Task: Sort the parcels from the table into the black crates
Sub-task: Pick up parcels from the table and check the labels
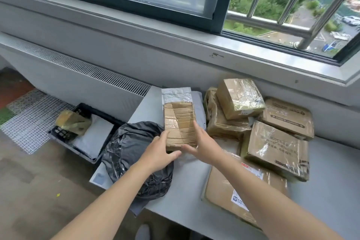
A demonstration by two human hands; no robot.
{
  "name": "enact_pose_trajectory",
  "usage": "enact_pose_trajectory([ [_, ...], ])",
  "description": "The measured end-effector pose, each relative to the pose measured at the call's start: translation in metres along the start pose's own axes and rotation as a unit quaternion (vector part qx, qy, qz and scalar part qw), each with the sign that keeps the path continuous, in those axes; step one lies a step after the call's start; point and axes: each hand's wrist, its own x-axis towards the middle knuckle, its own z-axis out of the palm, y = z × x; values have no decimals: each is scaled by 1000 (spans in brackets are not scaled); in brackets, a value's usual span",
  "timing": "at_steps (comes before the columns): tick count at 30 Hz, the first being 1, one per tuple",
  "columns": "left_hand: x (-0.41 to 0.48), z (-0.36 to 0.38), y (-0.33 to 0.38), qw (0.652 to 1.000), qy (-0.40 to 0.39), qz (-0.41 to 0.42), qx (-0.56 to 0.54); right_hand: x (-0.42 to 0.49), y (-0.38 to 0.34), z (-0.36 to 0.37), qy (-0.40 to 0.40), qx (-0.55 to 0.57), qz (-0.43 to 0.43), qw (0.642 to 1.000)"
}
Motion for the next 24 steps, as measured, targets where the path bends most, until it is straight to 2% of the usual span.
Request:
enact_pose_trajectory([
  [7,40,-36,-12,1000,2,-21,7,23,-30,-8,54,-60,105,991],
  [10,70,-51,-7,1000,4,-16,-20,50,-39,-21,86,-47,122,988],
  [13,104,-61,2,997,14,-56,-52,81,-38,-39,106,-36,133,985],
  [18,169,-68,4,979,21,-135,-154,132,-28,-45,61,-39,94,993],
  [21,196,-61,0,969,14,-171,-176,149,-17,-33,25,-64,58,996],
  [24,212,-56,-3,961,29,-185,-202,153,-2,-22,21,-15,63,998],
])
